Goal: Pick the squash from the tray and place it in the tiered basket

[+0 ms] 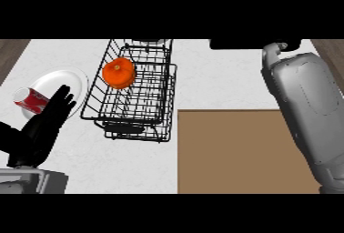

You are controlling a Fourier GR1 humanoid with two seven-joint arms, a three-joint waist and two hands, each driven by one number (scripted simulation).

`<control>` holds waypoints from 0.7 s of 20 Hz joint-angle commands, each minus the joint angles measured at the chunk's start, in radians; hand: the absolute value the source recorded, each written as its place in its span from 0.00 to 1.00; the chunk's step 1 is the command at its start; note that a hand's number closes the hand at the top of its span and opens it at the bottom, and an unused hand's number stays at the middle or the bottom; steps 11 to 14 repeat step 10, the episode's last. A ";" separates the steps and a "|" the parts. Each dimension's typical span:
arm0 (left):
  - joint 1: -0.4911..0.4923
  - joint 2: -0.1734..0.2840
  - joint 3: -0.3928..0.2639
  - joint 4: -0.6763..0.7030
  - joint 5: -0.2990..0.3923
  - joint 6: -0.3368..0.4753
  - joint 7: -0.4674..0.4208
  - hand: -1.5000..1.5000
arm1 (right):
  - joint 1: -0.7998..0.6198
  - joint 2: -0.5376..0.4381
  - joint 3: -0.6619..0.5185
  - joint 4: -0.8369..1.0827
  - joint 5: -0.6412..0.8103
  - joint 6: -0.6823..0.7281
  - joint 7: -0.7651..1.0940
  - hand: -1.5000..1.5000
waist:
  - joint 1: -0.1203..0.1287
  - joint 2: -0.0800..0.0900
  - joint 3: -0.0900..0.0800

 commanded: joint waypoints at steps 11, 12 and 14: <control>0.016 -0.023 0.018 0.054 -0.002 -0.021 -0.024 0.50 | 0.215 -0.326 -0.316 -0.056 -0.226 0.374 -0.110 0.00 | 0.005 0.008 -0.007; 0.016 -0.023 0.018 0.054 -0.002 -0.021 -0.024 0.50 | 0.215 -0.326 -0.316 -0.056 -0.226 0.374 -0.110 0.00 | 0.005 0.008 -0.007; 0.016 -0.023 0.018 0.054 -0.002 -0.021 -0.024 0.50 | 0.215 -0.326 -0.316 -0.056 -0.226 0.374 -0.110 0.00 | 0.005 0.008 -0.007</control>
